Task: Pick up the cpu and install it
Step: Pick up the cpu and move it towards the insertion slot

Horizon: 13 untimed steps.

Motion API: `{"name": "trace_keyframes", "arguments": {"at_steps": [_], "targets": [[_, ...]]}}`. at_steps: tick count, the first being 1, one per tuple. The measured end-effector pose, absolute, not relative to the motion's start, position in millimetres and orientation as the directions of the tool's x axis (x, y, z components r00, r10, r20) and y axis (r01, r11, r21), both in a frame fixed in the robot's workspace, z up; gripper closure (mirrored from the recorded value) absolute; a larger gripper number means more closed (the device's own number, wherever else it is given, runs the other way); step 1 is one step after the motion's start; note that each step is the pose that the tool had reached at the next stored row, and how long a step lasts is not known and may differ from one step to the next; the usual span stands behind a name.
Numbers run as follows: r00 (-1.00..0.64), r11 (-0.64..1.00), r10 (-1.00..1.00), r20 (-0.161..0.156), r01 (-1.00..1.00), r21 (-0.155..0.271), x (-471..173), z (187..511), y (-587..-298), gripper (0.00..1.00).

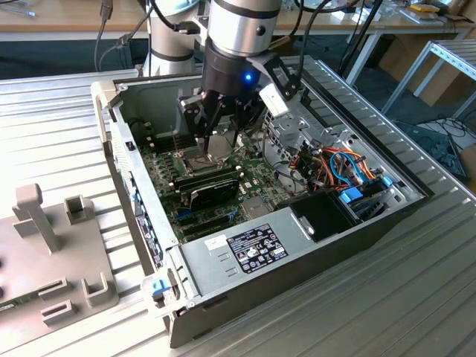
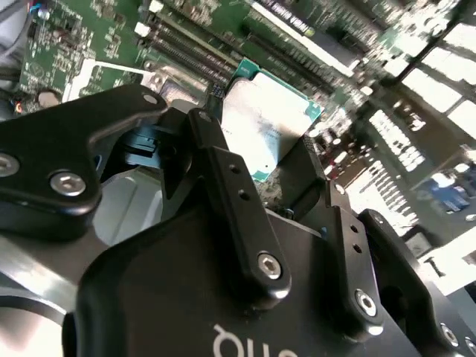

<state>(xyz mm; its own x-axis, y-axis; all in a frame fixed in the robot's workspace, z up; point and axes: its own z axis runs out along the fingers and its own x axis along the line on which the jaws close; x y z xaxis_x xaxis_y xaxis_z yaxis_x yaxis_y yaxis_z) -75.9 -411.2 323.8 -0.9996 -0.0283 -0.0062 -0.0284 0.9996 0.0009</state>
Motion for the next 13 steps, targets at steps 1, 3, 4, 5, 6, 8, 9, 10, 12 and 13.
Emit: {"name": "trace_keyframes", "arguments": {"at_steps": [1,3,4,5,6,8,9,10,12,13], "targets": [[-1.000,1.000,-0.028,-0.004,-0.028,0.000,-72,319,-396,0.45],[-1.000,1.000,-0.028,-0.004,-0.028,0.000,-71,316,-391,0.45],[-1.000,1.000,-0.029,-0.003,-0.029,0.000,-69,315,-388,0.45],[-1.000,1.000,-0.028,-0.002,-0.028,0.000,-68,313,-386,0.45],[-1.000,1.000,-0.028,-0.002,-0.028,0.000,-67,312,-384,0.45],[-1.000,1.000,-0.028,-0.002,-0.028,0.000,-66,310,-381,0.45],[-1.000,1.000,-0.028,-0.002,-0.028,0.000,-65,309,-380,0.45],[-1.000,1.000,-0.028,-0.002,-0.028,0.000,-65,309,-380,0.45],[-1.000,1.000,-0.028,-0.002,-0.028,0.000,-65,309,-380,0.45],[-1.000,1.000,-0.028,-0.002,-0.028,0.000,-65,308,-380,0.45]]}}
